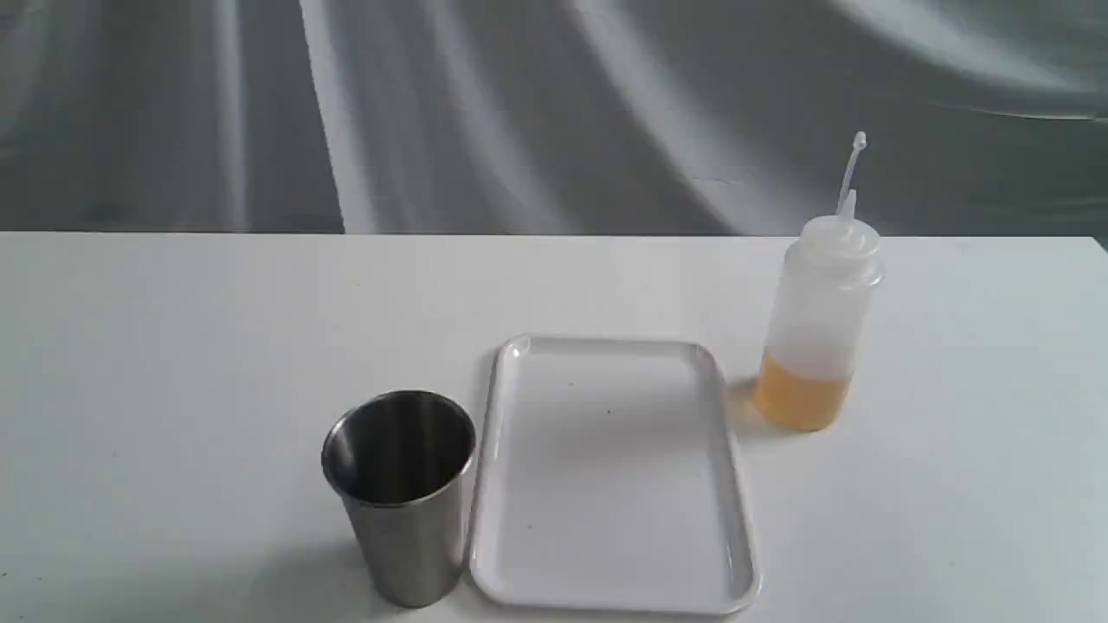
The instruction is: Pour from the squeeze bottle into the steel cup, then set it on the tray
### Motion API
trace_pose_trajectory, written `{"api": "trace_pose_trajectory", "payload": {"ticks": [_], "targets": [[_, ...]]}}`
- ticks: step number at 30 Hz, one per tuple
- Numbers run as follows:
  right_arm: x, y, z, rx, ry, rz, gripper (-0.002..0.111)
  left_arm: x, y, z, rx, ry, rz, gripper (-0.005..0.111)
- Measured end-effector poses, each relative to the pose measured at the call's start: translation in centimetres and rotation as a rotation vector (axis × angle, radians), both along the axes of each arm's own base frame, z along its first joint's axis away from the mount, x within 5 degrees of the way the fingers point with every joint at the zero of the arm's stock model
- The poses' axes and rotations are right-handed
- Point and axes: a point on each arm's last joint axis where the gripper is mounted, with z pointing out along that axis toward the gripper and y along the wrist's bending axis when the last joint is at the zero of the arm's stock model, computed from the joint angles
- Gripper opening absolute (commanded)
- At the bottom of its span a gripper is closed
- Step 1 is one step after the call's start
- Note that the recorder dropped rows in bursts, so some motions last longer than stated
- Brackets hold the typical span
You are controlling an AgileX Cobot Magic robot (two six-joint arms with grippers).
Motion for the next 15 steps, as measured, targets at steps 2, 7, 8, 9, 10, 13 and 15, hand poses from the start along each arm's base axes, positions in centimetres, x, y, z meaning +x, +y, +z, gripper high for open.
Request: {"api": "trace_pose_trajectory", "payload": {"ticks": [2, 7, 8, 9, 10, 13, 15], "targets": [[0.5, 0.1, 0.7, -0.043, -0.017, 0.032, 0.0, 0.0, 0.0, 0.0, 0.0, 0.0, 0.0, 0.0], [2.4, 0.6, 1.4, -0.093, -0.055, 0.134, 0.0, 0.0, 0.0, 0.0, 0.0, 0.0, 0.0, 0.0], [2.8, 0.7, 1.4, -0.099, -0.057, 0.151, 0.0, 0.0, 0.0, 0.0, 0.0, 0.0, 0.0, 0.0], [3.5, 0.8, 1.4, -0.106, -0.052, 0.176, 0.0, 0.0, 0.0, 0.0, 0.0, 0.0, 0.0, 0.0], [3.9, 0.9, 1.4, -0.114, -0.054, 0.193, 0.0, 0.0, 0.0, 0.0, 0.0, 0.0, 0.0, 0.0], [6.0, 1.3, 0.9, -0.141, -0.026, 0.257, 0.0, 0.0, 0.0, 0.0, 0.0, 0.0, 0.0, 0.0], [7.7, 1.7, 0.4, -0.149, -0.004, 0.299, 0.0, 0.0, 0.0, 0.0, 0.0, 0.0, 0.0, 0.0]]}}
